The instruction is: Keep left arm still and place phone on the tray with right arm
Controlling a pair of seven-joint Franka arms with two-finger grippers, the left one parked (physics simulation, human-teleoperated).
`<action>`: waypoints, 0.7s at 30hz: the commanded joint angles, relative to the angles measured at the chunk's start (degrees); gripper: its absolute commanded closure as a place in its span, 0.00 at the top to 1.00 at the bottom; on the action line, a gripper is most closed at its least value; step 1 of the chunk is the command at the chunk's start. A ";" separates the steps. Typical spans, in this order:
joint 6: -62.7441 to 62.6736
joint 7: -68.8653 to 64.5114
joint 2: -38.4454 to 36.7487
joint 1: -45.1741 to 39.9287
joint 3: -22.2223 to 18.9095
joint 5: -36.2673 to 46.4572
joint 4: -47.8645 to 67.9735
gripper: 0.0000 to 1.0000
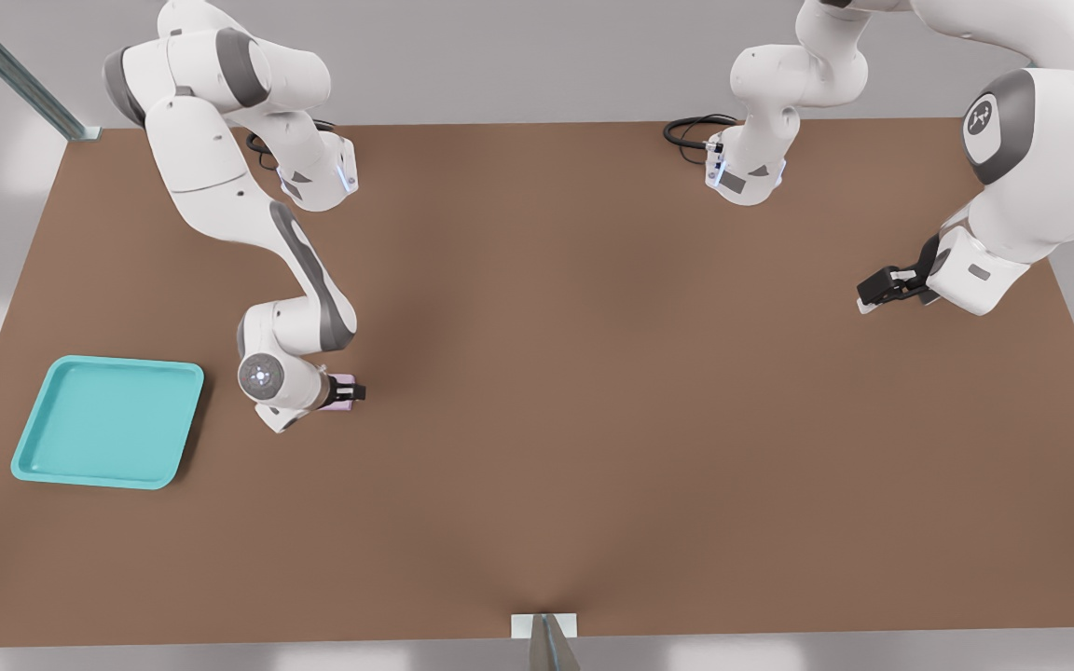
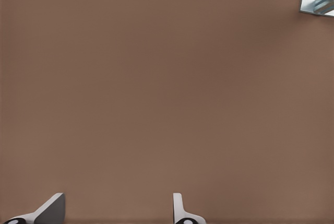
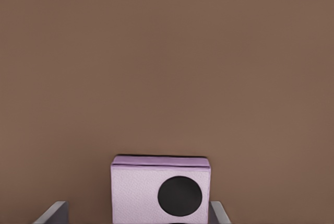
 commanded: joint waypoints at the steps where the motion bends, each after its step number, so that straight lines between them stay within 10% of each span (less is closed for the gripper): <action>1: 1.10 -1.53 0.05 -0.55 0.00 -0.02 0.01 1.00; 21: -2.94 -2.67 0.93 -2.13 0.00 -0.11 -0.08 1.00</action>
